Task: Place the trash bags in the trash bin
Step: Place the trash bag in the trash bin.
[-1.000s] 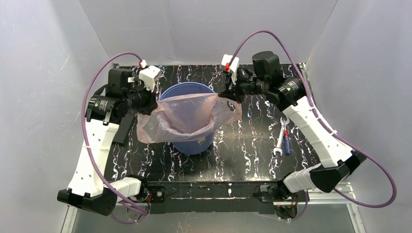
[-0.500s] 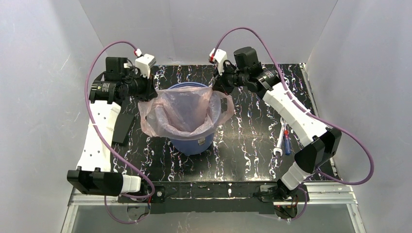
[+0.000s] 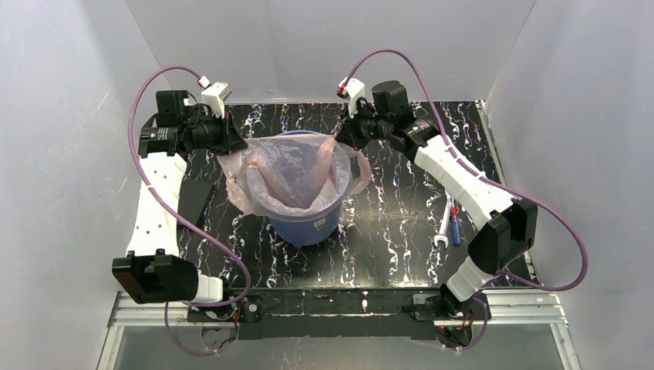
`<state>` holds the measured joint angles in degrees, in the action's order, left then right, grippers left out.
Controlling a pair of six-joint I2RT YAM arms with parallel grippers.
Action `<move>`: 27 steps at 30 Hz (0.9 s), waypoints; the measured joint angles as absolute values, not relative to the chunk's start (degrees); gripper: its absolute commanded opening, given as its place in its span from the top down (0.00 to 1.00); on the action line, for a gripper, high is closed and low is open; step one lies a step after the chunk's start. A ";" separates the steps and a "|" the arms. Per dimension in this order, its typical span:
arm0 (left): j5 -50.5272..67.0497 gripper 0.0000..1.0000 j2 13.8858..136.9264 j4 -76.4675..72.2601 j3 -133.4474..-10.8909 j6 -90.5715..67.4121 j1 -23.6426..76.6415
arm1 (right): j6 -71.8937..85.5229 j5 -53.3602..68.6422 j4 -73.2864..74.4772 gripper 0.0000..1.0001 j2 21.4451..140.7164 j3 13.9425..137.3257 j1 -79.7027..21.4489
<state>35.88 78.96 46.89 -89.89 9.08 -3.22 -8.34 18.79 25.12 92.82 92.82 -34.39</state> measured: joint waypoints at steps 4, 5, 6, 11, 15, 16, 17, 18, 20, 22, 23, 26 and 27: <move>38.68 1.00 79.02 45.56 -87.09 7.73 -4.05 | -5.67 18.83 23.14 0.99 92.79 91.59 -33.74; 39.38 1.00 79.02 45.06 -86.26 7.25 -4.25 | -4.91 19.03 22.35 0.99 92.66 91.18 -33.45; 39.94 1.00 79.00 44.47 -85.54 6.72 -4.38 | -4.40 19.27 21.78 0.99 92.47 90.76 -33.28; 43.13 1.00 79.00 39.07 -81.17 0.89 -5.61 | -0.99 20.97 18.63 0.99 91.53 88.18 -32.45; 45.71 1.00 78.91 35.03 -81.14 -2.74 -6.42 | 1.65 21.71 14.85 0.99 90.85 86.59 -32.12; 46.13 1.00 78.89 33.98 -81.14 -3.46 -6.57 | 2.37 21.82 13.93 0.99 90.39 85.91 -32.03; 46.50 1.00 78.87 32.97 -81.14 -4.19 -6.61 | 2.98 21.91 12.93 0.99 89.84 85.17 -31.97; 46.68 1.00 78.78 31.97 -81.14 -5.04 -6.66 | 3.53 22.00 12.12 0.99 89.36 84.60 -31.90; 46.54 1.00 78.65 30.46 -81.14 -6.35 -6.68 | 4.58 21.82 10.61 0.99 88.38 83.77 -31.81; 46.61 1.00 78.67 29.76 -81.25 -7.46 -6.83 | 5.37 21.32 9.39 0.99 88.05 83.74 -31.73; 46.81 1.00 79.02 29.85 -81.47 -7.79 -6.96 | 5.78 20.86 8.93 0.98 88.05 83.77 -31.70; 47.59 1.00 81.14 29.76 -82.48 -8.69 -7.29 | 6.72 19.73 8.78 0.97 88.55 83.81 -31.51; 47.59 1.00 81.91 29.74 -82.46 -9.06 -7.31 | 6.98 19.66 8.80 0.97 88.97 83.83 -31.48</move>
